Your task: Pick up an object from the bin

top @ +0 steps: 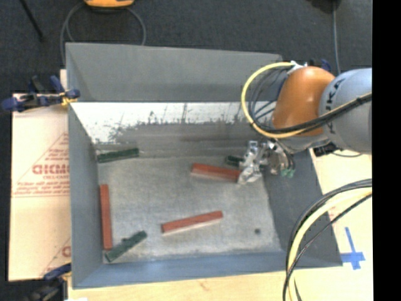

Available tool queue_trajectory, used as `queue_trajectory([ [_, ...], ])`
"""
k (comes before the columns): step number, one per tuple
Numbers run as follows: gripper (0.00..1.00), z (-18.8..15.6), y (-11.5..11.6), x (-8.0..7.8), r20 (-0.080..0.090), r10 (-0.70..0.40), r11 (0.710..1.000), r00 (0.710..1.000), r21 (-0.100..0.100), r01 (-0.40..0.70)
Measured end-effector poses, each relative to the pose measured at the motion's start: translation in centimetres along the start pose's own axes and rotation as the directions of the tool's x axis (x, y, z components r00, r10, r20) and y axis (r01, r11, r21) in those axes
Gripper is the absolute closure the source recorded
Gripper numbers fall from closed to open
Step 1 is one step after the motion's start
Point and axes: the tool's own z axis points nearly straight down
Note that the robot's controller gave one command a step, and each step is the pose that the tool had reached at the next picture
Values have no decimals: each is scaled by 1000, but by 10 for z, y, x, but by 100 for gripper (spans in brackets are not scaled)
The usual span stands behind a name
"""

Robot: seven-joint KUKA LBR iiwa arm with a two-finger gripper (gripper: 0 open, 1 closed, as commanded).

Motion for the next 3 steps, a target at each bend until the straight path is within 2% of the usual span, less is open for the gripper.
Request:
queue_trajectory([
  [3,100,0,0,0,0,-1,1000,1000,0,1],
])
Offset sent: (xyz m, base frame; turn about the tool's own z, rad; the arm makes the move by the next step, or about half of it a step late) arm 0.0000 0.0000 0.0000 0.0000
